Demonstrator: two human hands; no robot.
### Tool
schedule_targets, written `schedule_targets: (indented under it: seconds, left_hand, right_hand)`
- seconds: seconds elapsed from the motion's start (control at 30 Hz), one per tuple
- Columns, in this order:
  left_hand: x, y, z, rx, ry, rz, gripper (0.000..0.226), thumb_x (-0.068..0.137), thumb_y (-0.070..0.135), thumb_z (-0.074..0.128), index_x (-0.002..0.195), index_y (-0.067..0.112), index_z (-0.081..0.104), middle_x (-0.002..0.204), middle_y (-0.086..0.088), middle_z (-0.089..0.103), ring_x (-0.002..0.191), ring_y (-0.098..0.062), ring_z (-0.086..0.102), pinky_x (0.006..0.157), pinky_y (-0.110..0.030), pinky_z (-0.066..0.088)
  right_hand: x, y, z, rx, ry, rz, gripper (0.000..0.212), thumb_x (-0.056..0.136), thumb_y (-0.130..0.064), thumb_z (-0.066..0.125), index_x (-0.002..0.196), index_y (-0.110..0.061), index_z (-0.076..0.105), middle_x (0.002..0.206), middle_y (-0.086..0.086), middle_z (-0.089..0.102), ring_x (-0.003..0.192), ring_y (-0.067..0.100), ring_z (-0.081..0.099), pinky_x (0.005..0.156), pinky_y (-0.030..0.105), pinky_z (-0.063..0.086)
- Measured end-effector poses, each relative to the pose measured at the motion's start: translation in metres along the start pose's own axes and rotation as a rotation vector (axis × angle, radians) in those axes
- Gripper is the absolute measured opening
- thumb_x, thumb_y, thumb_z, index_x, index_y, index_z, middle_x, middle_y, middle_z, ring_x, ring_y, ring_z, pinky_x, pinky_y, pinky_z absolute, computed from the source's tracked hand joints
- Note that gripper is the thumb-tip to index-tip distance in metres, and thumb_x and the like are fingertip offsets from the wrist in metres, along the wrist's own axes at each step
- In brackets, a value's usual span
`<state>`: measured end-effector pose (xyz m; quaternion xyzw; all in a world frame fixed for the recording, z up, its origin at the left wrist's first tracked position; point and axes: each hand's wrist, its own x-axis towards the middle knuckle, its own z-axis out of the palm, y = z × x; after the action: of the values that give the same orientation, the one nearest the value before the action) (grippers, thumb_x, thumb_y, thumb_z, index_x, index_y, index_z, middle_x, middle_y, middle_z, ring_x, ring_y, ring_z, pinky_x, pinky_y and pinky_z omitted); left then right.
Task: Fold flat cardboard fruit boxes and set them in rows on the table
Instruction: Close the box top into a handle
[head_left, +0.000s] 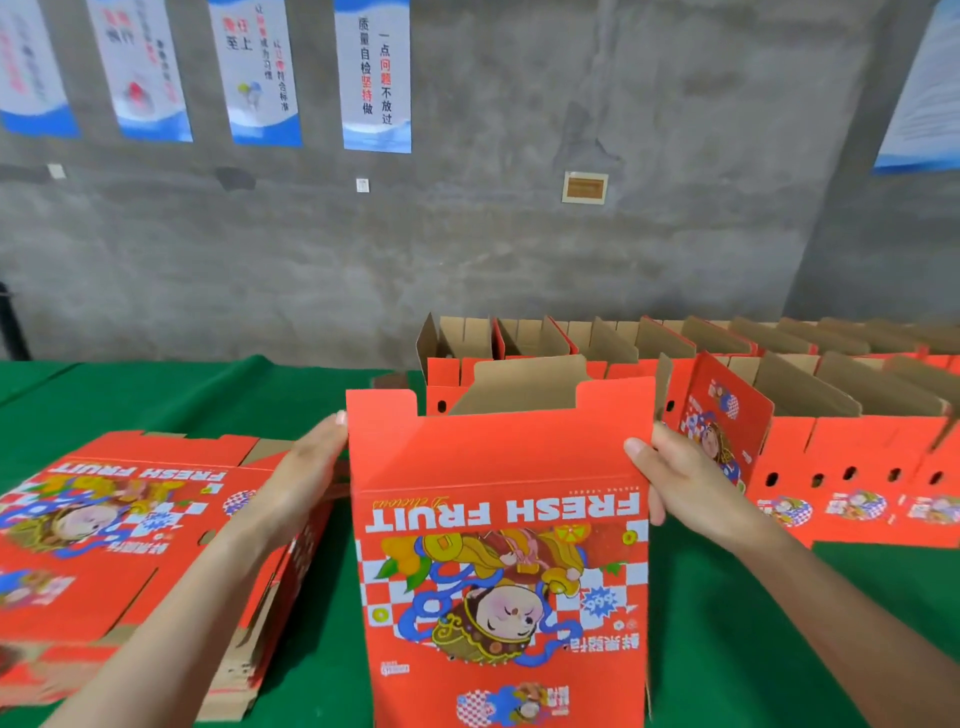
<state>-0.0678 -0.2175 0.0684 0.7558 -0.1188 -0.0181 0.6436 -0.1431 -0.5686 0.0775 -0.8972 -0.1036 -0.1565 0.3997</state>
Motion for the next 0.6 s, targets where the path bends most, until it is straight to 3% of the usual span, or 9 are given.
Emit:
schedule_targets:
  seconds: [0.07, 0.17, 0.23, 0.33, 0.4, 0.47, 0.53, 0.6]
  left_hand:
    - [0.003, 0.001, -0.003, 0.014, 0.012, 0.043, 0.013, 0.097, 0.025, 0.051, 0.104, 0.027, 0.061, 0.093, -0.001, 0.071, 0.076, -0.01, 0.069, 0.059, -0.021, 0.052]
    - [0.003, 0.0, -0.014, 0.123, -0.017, 0.22, 0.057, 0.08, -0.01, 0.065, 0.116, 0.033, 0.054, 0.109, 0.009, 0.066, 0.094, -0.008, 0.062, 0.07, -0.021, 0.051]
    - [0.0, 0.001, -0.014, 0.158, -0.181, 0.27, 0.072, 0.077, -0.014, 0.066, 0.124, 0.04, 0.053, 0.121, 0.022, 0.061, 0.105, 0.002, 0.059, 0.078, -0.016, 0.049]
    - [-0.003, -0.006, -0.009, 0.263, -0.291, 0.26, 0.062, 0.084, -0.014, 0.058, 0.097, 0.045, 0.072, 0.107, 0.025, 0.067, 0.098, 0.01, 0.06, 0.076, -0.008, 0.047]
    - [-0.003, -0.013, -0.001, 0.319, -0.246, 0.246, 0.055, 0.087, -0.014, 0.053, 0.078, 0.035, 0.076, 0.088, 0.018, 0.072, 0.083, 0.008, 0.063, 0.072, -0.01, 0.049]
    - [-0.002, -0.02, 0.011, 0.288, -0.143, 0.222, 0.049, 0.09, -0.01, 0.051, 0.07, 0.028, 0.075, 0.078, 0.011, 0.073, 0.074, 0.0, 0.064, 0.068, -0.017, 0.052]
    - [-0.002, -0.026, 0.023, 0.153, 0.038, 0.165, 0.046, 0.093, -0.004, 0.047, 0.07, 0.025, 0.075, 0.074, 0.004, 0.073, 0.072, -0.013, 0.065, 0.064, -0.024, 0.054]
    - [-0.005, -0.032, 0.039, -0.011, 0.24, 0.144, 0.049, 0.093, -0.004, 0.042, 0.074, 0.026, 0.075, 0.078, 0.003, 0.074, 0.077, -0.021, 0.066, 0.071, -0.032, 0.054]
  right_hand:
    - [-0.01, 0.001, 0.0, 0.018, 0.033, -0.014, 0.034, 0.088, -0.052, 0.033, 0.099, -0.025, 0.051, 0.051, -0.007, 0.061, 0.047, 0.008, 0.058, 0.053, 0.012, 0.044]
    - [-0.028, 0.003, 0.002, 0.032, 0.091, -0.037, 0.036, 0.084, -0.057, 0.034, 0.093, -0.028, 0.053, 0.049, 0.002, 0.06, 0.048, 0.009, 0.058, 0.055, 0.012, 0.042]
    - [-0.038, 0.005, 0.003, 0.034, 0.118, -0.065, 0.035, 0.084, -0.057, 0.035, 0.093, -0.03, 0.055, 0.049, 0.002, 0.059, 0.047, 0.009, 0.057, 0.055, 0.013, 0.043]
    - [-0.049, 0.011, 0.005, 0.057, 0.131, -0.054, 0.038, 0.082, -0.058, 0.038, 0.088, -0.025, 0.057, 0.047, -0.002, 0.057, 0.044, 0.006, 0.054, 0.053, 0.014, 0.043]
    - [-0.054, 0.016, 0.005, 0.073, 0.12, -0.017, 0.041, 0.084, -0.055, 0.039, 0.092, -0.019, 0.058, 0.046, -0.007, 0.056, 0.044, 0.003, 0.052, 0.051, 0.013, 0.042]
    - [-0.056, 0.021, 0.004, 0.08, 0.126, -0.005, 0.023, 0.095, -0.038, 0.042, 0.093, -0.022, 0.058, 0.048, -0.013, 0.055, 0.044, -0.001, 0.05, 0.05, 0.01, 0.04]
    - [-0.056, 0.025, 0.003, 0.09, 0.152, 0.007, 0.02, 0.099, -0.023, 0.044, 0.09, -0.033, 0.059, 0.053, -0.018, 0.057, 0.049, -0.003, 0.051, 0.051, 0.009, 0.039]
    - [-0.056, 0.025, 0.002, 0.133, 0.193, 0.041, 0.027, 0.099, -0.022, 0.044, 0.084, -0.035, 0.062, 0.063, -0.016, 0.061, 0.058, 0.001, 0.056, 0.056, 0.013, 0.043]
